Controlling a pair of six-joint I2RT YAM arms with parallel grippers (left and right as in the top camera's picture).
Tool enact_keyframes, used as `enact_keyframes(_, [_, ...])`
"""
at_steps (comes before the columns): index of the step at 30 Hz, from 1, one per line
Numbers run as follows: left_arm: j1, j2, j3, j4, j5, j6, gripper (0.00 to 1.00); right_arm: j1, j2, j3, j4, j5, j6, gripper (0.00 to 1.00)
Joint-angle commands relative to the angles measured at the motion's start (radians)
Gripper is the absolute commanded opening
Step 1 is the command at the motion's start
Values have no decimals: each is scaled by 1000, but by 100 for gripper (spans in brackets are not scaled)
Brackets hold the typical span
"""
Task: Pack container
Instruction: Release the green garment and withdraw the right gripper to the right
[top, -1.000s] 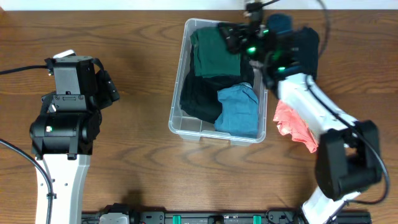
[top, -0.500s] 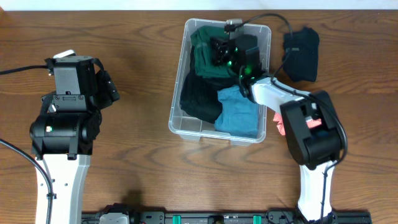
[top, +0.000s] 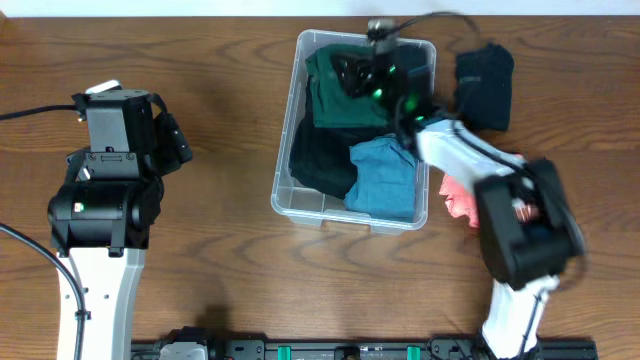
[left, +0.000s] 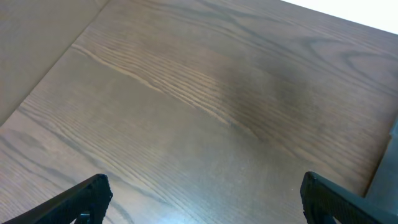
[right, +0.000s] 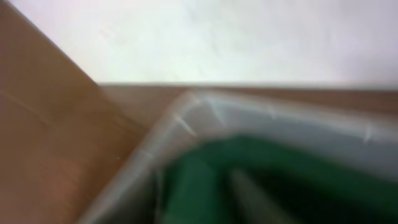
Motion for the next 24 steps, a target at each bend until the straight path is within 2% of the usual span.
enact_keyframes(1, [4, 2, -2, -3, -13, -5, 98, -79, -194, 6, -57, -52, -10, 72])
enact_keyframes(2, [4, 2, -2, -3, -13, -5, 98, -108, -235, 6, -98, -57, -24, 80])
enact_keyframes(4, [4, 2, -2, -3, -13, -5, 98, -173, -296, 6, -189, -64, -39, 90])
enact_keyframes(7, [4, 2, -2, -3, -13, -5, 98, -287, -351, 6, -328, -89, -70, 99])
enact_keyframes(15, [4, 2, -2, -3, -13, -5, 98, -617, -297, 6, -637, -101, -195, 99])
enact_keyframes(21, [4, 2, -2, -3, -13, -5, 98, -738, -189, 6, -679, -188, -276, 99])
enact_keyframes(24, [4, 2, -2, -3, -13, -5, 98, -761, -121, 6, -676, -193, -300, 96])
